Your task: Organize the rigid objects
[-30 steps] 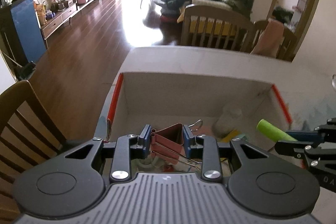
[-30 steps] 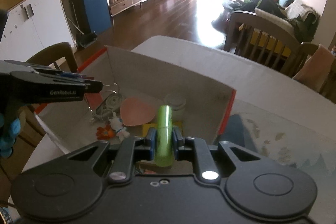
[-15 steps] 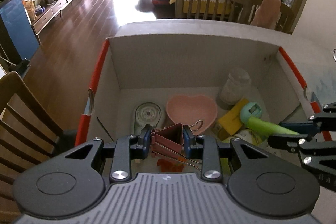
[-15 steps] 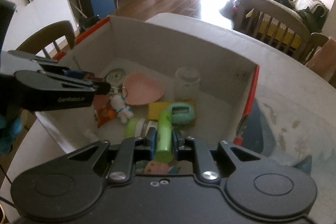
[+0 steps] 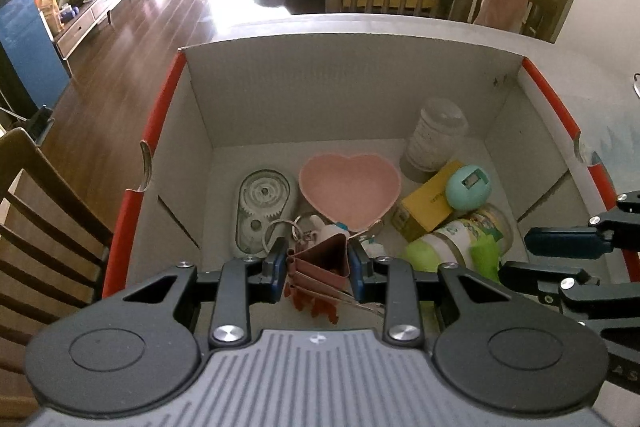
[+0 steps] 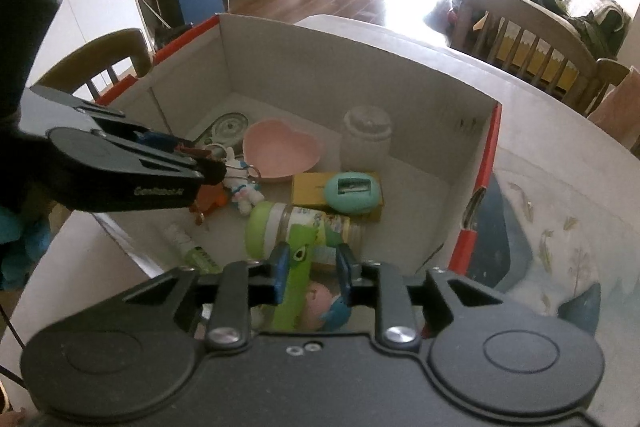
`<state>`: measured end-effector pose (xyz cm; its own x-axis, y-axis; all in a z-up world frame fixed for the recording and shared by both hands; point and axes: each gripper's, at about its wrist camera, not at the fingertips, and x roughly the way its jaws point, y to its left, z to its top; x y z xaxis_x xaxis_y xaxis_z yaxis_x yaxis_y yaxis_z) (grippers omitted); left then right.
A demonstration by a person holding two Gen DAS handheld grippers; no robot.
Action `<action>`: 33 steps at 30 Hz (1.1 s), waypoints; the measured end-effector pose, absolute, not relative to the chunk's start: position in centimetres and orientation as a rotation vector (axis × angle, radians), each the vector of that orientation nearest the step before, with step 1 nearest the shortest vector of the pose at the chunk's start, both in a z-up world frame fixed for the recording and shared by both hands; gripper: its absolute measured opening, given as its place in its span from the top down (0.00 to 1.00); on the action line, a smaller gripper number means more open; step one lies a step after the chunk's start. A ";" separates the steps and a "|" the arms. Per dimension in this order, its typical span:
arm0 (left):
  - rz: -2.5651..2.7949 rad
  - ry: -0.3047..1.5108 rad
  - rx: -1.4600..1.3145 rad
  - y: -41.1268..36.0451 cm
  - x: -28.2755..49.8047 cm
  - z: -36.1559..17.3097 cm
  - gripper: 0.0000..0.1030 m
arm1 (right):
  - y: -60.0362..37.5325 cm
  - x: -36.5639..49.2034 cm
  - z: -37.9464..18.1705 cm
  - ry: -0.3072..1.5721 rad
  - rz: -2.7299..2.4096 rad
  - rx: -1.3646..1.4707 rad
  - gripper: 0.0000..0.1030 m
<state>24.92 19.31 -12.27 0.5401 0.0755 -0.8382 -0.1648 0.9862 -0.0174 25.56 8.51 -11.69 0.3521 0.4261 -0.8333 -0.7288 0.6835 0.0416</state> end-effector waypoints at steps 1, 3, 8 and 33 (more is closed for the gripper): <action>0.142 0.992 -0.095 19.3 24.9 -12.2 0.71 | 8.4 25.5 -11.6 0.944 0.771 -0.359 0.70; 0.142 0.996 -0.090 19.2 24.7 -12.2 0.71 | 8.1 25.3 -11.3 0.935 0.768 -0.346 0.64; 0.149 1.015 -0.095 18.8 24.2 -12.1 0.71 | 7.2 24.7 -10.2 0.918 0.764 -0.301 0.53; 0.136 0.770 -0.127 17.2 16.2 -3.7 0.29 | 3.2 20.2 -3.7 0.729 0.812 -0.154 0.30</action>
